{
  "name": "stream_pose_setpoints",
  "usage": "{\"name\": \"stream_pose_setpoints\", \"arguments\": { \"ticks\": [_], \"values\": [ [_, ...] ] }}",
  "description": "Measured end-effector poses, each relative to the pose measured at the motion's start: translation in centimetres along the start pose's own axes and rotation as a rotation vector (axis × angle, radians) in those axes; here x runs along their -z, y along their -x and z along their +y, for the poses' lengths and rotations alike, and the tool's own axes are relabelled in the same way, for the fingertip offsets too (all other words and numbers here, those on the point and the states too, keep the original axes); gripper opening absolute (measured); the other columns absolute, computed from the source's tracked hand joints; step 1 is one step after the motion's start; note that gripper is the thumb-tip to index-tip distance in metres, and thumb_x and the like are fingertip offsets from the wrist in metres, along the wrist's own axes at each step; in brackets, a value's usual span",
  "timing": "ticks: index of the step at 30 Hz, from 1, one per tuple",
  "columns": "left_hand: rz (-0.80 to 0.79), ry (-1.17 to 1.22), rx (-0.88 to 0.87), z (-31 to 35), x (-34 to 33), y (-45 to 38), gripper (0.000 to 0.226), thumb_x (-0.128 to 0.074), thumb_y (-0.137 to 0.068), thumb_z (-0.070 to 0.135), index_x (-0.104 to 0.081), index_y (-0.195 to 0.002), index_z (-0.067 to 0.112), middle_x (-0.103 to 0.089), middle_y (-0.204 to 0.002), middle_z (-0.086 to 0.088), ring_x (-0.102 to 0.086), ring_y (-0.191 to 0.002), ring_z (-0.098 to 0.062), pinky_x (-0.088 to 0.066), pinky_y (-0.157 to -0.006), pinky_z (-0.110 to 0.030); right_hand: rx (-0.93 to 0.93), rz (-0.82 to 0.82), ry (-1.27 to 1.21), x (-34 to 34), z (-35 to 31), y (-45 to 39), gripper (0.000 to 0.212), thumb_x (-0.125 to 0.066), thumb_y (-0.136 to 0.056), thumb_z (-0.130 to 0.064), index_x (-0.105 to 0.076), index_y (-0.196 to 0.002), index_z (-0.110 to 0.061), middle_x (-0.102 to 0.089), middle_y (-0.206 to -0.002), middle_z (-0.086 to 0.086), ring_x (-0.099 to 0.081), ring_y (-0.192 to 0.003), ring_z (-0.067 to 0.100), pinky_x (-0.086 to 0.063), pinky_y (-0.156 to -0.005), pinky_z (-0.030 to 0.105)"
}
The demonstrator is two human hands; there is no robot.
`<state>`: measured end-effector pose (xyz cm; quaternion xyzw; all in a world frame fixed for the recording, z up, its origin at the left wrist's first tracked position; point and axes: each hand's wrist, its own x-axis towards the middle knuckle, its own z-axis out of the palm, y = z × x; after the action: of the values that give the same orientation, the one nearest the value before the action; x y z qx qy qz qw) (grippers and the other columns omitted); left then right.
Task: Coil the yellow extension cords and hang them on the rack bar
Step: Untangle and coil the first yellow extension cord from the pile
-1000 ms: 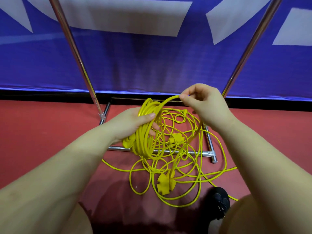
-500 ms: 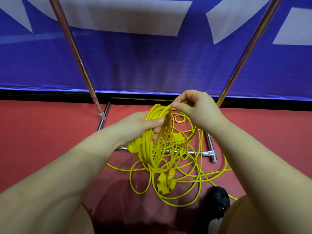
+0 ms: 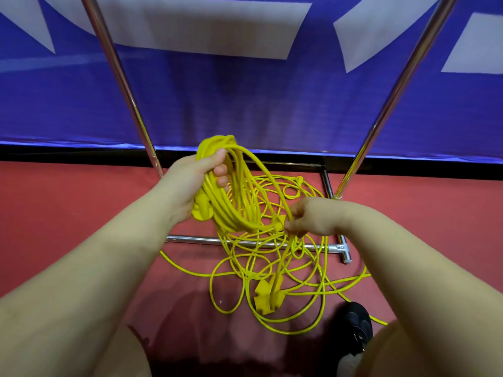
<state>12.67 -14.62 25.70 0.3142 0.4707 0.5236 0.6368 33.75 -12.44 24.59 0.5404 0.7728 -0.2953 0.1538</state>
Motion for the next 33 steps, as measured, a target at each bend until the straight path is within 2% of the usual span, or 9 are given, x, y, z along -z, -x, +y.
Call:
{"name": "stream_pose_setpoints", "arguments": {
  "ticks": [3, 7, 15, 21, 24, 26, 29, 31, 33],
  "values": [
    [0.084, -0.006, -0.062, 0.1, 0.6, -0.3, 0.026, -0.046, -0.097, 0.023, -0.048, -0.073, 0.014, -0.047, -0.048, 0.006, -0.047, -0.042, -0.008, -0.048, -0.051, -0.021, 0.052, -0.016, -0.066, -0.4, 0.1, -0.3, 0.023, -0.059, -0.090, -0.029, -0.061, -0.089, -0.006, -0.070, -0.091, 0.011, -0.060, -0.077, 0.023, -0.046, -0.070, 0.029],
    [0.163, -0.256, -0.129, -0.3, 0.7, -0.3, 0.017, -0.050, -0.096, 0.020, -0.057, -0.083, 0.012, -0.064, -0.055, 0.004, -0.061, -0.049, -0.007, -0.053, -0.052, -0.023, 0.079, 0.016, -0.736, 0.4, -0.6, -0.3, 0.009, -0.057, -0.092, -0.015, -0.054, -0.084, -0.012, -0.066, -0.079, 0.008, -0.066, -0.062, 0.014, -0.056, -0.064, 0.026],
    [-0.100, -0.396, -0.044, -1.6, -0.5, 0.2, 0.016, -0.050, -0.094, 0.015, -0.057, -0.108, 0.012, -0.069, -0.104, -0.015, -0.068, -0.088, -0.023, -0.055, -0.081, -0.037, 0.062, 0.039, -1.735, 2.7, -2.0, 0.7, 0.015, -0.045, -0.096, -0.010, -0.057, -0.089, -0.006, -0.070, -0.065, 0.007, -0.070, -0.059, 0.015, -0.057, -0.054, 0.023],
    [-0.242, -0.395, 0.010, -2.0, -1.6, 0.7, 0.011, -0.050, -0.093, 0.013, -0.059, -0.099, 0.014, -0.074, -0.080, -0.002, -0.070, -0.073, -0.011, -0.057, -0.068, -0.026, 0.057, 0.120, -2.032, 3.0, -1.9, 0.7, 0.021, -0.044, -0.096, -0.005, -0.055, -0.079, 0.001, -0.069, -0.063, 0.014, -0.069, -0.055, 0.020, -0.057, -0.055, 0.029],
    [-0.214, -0.399, -0.015, -2.1, -1.9, 0.8, 0.008, -0.050, -0.093, 0.010, -0.058, -0.093, 0.013, -0.072, -0.069, 0.001, -0.068, -0.063, -0.007, -0.056, -0.060, -0.024, 0.087, 0.140, -2.033, 3.0, -1.9, 0.6, 0.019, -0.046, -0.096, -0.009, -0.055, -0.081, -0.002, -0.070, -0.066, 0.013, -0.070, -0.059, 0.019, -0.057, -0.060, 0.029],
    [-0.156, -0.337, -0.019, -2.0, -1.8, 0.7, 0.008, -0.050, -0.093, 0.009, -0.057, -0.091, 0.012, -0.070, -0.066, 0.000, -0.068, -0.063, -0.009, -0.056, -0.059, -0.025, 0.138, 0.147, -1.865, 2.8, -1.9, 0.5, 0.015, -0.049, -0.095, -0.018, -0.056, -0.090, -0.005, -0.072, -0.079, 0.011, -0.071, -0.069, 0.017, -0.058, -0.065, 0.029],
    [-0.067, -0.194, -0.002, -1.7, -1.5, 0.5, 0.011, -0.050, -0.094, 0.010, -0.059, -0.088, 0.010, -0.070, -0.064, -0.001, -0.068, -0.060, -0.012, -0.056, -0.056, -0.027, 0.101, 0.153, -1.119, 0.9, -1.9, 0.1, 0.033, -0.058, -0.089, -0.035, -0.058, -0.113, -0.012, -0.069, -0.103, 0.008, -0.066, -0.086, 0.017, -0.052, -0.078, 0.032],
    [-0.014, -0.114, 0.010, -1.3, -1.3, 0.4, 0.013, -0.049, -0.094, 0.011, -0.059, -0.087, 0.008, -0.069, -0.062, -0.002, -0.067, -0.056, -0.012, -0.055, -0.054, -0.026, 0.132, 0.161, -0.667, -0.7, -2.2, -0.2, 0.032, -0.064, -0.083, -0.040, -0.063, -0.104, -0.016, -0.069, -0.094, 0.005, -0.063, -0.082, 0.015, -0.049, -0.080, 0.032],
    [0.034, -0.054, 0.011, -1.0, -1.2, 0.3, 0.014, -0.049, -0.095, 0.012, -0.060, -0.088, 0.007, -0.069, -0.062, -0.001, -0.067, -0.056, -0.011, -0.056, -0.053, -0.025, 0.206, 0.142, -0.480, -1.7, -2.5, -0.2, 0.021, -0.066, -0.083, -0.035, -0.061, -0.091, -0.016, -0.063, -0.076, -0.002, -0.055, -0.069, 0.010, -0.045, -0.070, 0.022]
  ]
}}
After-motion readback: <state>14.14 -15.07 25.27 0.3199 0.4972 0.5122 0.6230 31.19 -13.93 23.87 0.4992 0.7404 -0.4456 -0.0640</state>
